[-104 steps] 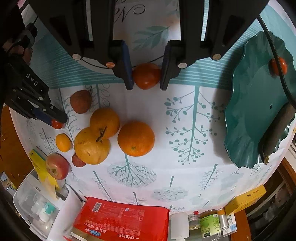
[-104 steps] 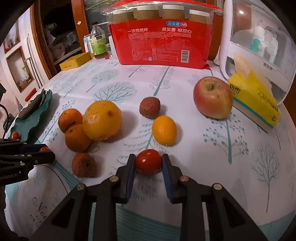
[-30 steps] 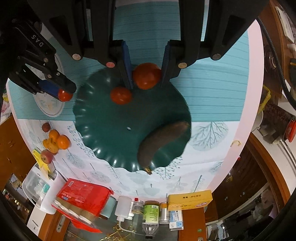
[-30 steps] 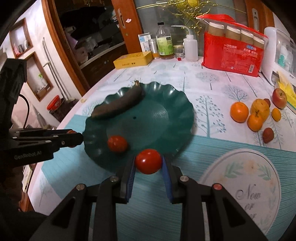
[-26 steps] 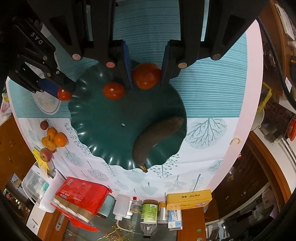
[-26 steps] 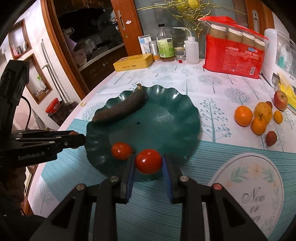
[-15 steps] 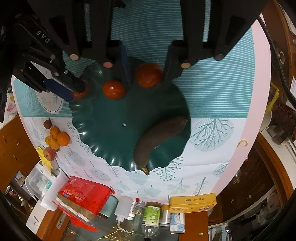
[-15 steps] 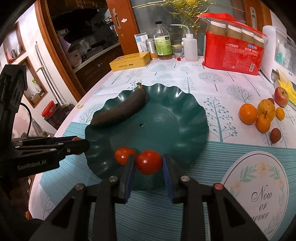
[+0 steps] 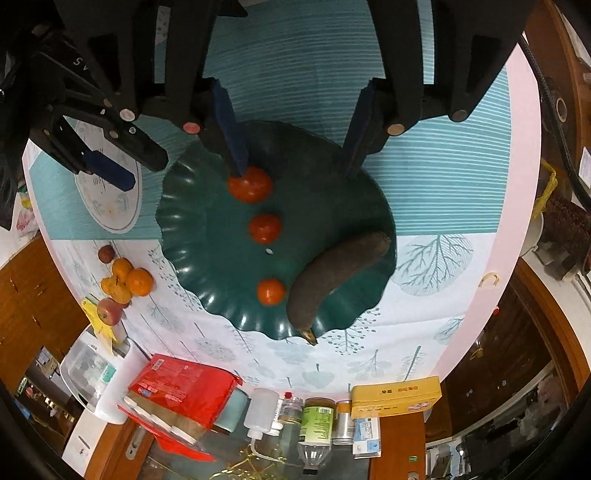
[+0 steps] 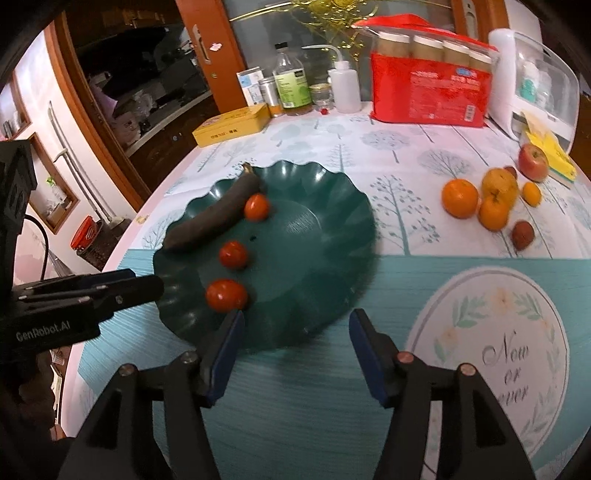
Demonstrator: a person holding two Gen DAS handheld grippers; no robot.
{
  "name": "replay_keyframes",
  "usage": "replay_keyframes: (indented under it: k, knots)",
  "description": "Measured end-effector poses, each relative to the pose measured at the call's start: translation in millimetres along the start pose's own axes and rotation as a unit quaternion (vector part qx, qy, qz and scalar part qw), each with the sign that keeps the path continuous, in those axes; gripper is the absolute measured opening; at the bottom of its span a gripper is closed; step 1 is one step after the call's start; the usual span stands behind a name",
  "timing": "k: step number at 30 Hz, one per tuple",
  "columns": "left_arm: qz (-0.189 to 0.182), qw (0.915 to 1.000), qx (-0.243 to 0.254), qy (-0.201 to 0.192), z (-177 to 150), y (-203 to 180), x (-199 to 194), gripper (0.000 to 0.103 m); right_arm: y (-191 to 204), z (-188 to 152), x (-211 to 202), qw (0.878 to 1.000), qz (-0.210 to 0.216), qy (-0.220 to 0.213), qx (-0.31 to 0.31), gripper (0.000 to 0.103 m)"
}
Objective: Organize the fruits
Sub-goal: 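Move both tools back toward the oranges and lychees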
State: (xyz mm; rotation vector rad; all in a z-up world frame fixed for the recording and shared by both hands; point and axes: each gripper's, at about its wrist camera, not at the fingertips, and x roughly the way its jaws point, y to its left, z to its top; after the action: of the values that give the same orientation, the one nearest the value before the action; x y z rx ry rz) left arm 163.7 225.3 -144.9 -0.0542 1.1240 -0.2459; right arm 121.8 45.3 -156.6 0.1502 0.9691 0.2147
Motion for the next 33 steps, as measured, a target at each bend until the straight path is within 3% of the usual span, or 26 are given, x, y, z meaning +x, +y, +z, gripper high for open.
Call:
replay_keyframes:
  k: [3,10,14,23,33]
  knots:
    - [-0.017,0.9999,0.001,0.001,-5,-9,-3,0.063,-8,-8,-7,1.000,-0.005,0.008,0.014,0.060]
    - [-0.019,0.9996,0.010,0.019,-12,-38,0,0.064,-37,-25,-24,0.999,-0.027,0.024,0.030,0.060]
    - [-0.017,0.9992,0.015,0.033,-14,-56,5,0.071,-63,-32,-34,0.998,-0.033,0.023,0.051,0.060]
    - [0.005,0.9978,0.030,0.058,-9,-106,20,0.073,-121,-35,-40,0.996,-0.039,0.044,0.065,0.060]
    - [0.013,0.9948,0.069,0.073,24,-161,41,0.076,-180,-22,-44,0.996,-0.045,0.047,0.065,0.060]
